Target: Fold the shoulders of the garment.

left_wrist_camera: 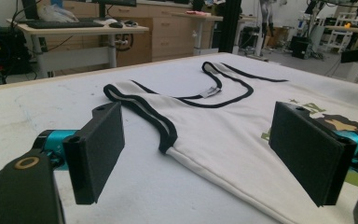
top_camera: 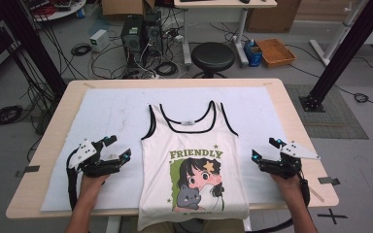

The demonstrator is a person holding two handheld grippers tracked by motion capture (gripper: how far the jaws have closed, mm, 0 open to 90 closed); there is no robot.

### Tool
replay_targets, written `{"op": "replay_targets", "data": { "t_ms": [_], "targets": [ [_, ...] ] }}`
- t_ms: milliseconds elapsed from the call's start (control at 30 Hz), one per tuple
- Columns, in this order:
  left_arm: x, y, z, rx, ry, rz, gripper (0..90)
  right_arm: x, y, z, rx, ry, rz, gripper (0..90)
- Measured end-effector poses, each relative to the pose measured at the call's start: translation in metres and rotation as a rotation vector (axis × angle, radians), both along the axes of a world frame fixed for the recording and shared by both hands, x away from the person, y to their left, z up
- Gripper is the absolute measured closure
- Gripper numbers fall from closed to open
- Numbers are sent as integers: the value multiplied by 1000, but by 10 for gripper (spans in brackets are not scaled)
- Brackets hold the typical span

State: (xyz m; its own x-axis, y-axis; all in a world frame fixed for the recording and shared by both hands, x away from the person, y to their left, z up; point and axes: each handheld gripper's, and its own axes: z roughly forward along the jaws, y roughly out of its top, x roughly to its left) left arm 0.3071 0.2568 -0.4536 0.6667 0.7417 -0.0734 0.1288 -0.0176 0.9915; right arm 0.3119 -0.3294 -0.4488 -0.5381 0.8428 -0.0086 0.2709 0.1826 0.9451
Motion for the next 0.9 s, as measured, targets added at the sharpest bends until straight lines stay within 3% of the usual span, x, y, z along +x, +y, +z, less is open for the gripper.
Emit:
{"op": "replay_targets", "data": {
  "t_ms": [567,900],
  "targets": [
    [0,-1,0,12,-3,10,181,2,-2,0,25,13,-20,147],
    [1,-1,0,3,11,22,181,8,-5,2,32,63,-27,147]
  ]
}}
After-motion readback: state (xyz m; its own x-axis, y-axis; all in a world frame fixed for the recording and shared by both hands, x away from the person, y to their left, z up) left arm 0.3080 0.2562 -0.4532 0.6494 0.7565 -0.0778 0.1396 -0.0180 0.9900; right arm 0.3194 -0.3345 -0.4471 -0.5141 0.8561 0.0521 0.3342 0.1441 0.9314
